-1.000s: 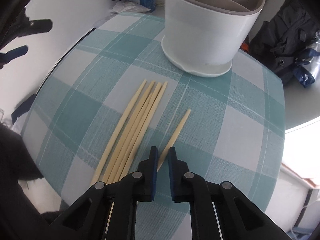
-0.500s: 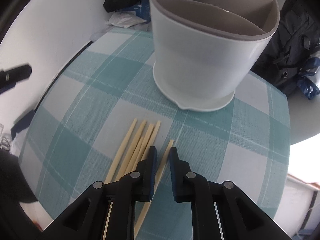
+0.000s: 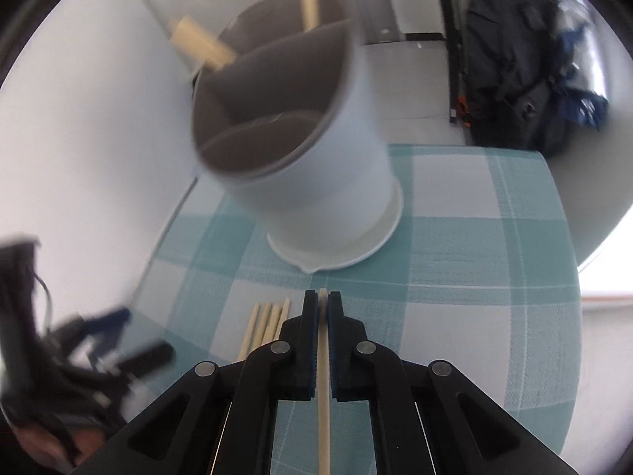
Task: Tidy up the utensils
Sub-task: 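Lift the chopstick with the right gripper while the left gripper grasps another chopstick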
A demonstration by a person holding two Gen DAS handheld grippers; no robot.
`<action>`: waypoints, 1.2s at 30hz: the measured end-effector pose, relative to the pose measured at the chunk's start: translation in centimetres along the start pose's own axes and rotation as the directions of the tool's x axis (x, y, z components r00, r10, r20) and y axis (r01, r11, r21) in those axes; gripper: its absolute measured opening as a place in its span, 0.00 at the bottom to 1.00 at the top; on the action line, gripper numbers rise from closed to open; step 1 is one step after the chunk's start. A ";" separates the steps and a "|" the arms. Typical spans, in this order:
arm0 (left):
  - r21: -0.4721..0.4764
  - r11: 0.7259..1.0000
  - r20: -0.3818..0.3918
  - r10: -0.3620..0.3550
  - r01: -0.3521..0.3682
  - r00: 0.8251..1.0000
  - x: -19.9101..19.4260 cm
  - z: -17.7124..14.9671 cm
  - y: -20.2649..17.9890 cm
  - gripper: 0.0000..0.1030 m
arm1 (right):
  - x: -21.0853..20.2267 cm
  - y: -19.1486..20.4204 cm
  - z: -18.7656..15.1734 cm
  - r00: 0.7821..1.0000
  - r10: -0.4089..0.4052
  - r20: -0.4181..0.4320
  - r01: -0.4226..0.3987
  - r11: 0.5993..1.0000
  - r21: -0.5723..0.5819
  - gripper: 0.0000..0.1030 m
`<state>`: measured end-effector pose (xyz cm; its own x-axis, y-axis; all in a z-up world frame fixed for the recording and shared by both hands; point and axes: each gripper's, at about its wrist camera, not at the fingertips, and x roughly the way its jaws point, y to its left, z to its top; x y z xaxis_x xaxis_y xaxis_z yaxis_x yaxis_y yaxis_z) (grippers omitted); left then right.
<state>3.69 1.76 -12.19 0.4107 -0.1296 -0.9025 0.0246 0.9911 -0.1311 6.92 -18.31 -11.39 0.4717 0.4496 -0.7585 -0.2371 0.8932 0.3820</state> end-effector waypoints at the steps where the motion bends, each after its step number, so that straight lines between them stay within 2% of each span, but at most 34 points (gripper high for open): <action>1: 0.017 1.000 -0.012 -0.004 0.005 1.000 0.3 -0.1 -0.5 0.98 | -0.7 -0.9 0.1 1.000 0.021 0.019 -0.022 0.999 0.034 0.03; 4: 0.063 0.998 -0.038 0.024 -0.022 0.999 0.9 -0.5 -1.6 0.98 | -2.8 -2.8 0.1 0.995 0.061 0.075 -0.068 0.993 0.101 0.03; 8: 0.071 0.995 -0.081 0.070 -0.065 0.994 1.6 -1.0 -1.8 0.96 | -4.8 -3.6 0.7 0.985 0.085 0.150 -0.107 0.984 0.144 0.04; 10: 0.062 0.996 -0.096 0.062 -0.056 0.993 1.8 -1.2 -1.6 0.96 | -5.6 -3.9 0.8 0.979 0.093 0.180 -0.122 0.980 0.158 0.04; 14: 0.085 0.992 -0.097 0.102 -0.094 0.990 1.8 -1.2 -2.0 0.96 | -7.2 -4.7 1.3 0.968 0.095 0.234 -0.135 0.978 0.161 0.04; 20: 0.050 0.993 -0.132 0.111 -0.106 0.985 2.3 -0.4 -1.8 0.96 | -8.6 -4.1 0.2 0.962 0.073 0.263 -0.110 0.986 0.125 0.04; 25: 0.065 0.992 -0.129 0.120 -0.112 0.984 2.9 1.2 -2.5 0.85 | -9.1 -4.2 0.2 0.963 0.071 0.259 -0.104 0.988 0.115 0.04; 29: 0.059 0.993 -0.127 0.107 -0.100 0.986 3.1 1.9 -3.0 0.63 | -9.6 -4.6 0.3 0.959 0.072 0.274 -0.108 0.987 0.119 0.04; 30: 0.064 0.993 -0.128 0.105 -0.098 0.986 3.1 2.0 -3.3 0.53 | -9.7 -4.7 0.3 0.959 0.071 0.275 -0.108 0.987 0.122 0.04; 31: 0.073 0.993 -0.130 0.098 -0.089 0.987 3.1 2.2 -3.7 0.48 | -9.8 -4.8 0.3 0.959 0.069 0.275 -0.108 0.986 0.126 0.04; 33: 0.091 0.993 -0.140 0.088 -0.076 0.986 3.1 2.4 -4.4 0.24 | -9.7 -5.1 0.4 0.961 0.068 0.269 -0.108 0.985 0.137 0.04; 34: 0.097 0.993 -0.146 0.087 -0.073 0.985 3.1 2.5 -4.7 0.19 | -9.7 -5.1 0.4 0.961 0.067 0.268 -0.108 0.984 0.140 0.04; 35: 0.110 0.992 -0.158 0.082 -0.065 0.984 3.1 2.5 -5.1 0.08 | -9.7 -5.2 0.4 0.961 0.067 0.267 -0.108 0.984 0.142 0.04; 36: 0.117 0.991 -0.167 0.078 -0.059 0.983 3.2 2.6 -5.4 0.01 | -9.6 -5.2 0.5 0.961 0.067 0.267 -0.108 0.984 0.142 0.04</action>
<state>7.23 -3.90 -13.26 0.2533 -0.0555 -0.9658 0.1066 0.9939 -0.0292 4.03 -27.26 -5.79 0.6645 0.4916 -0.5628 -0.1634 0.8305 0.5325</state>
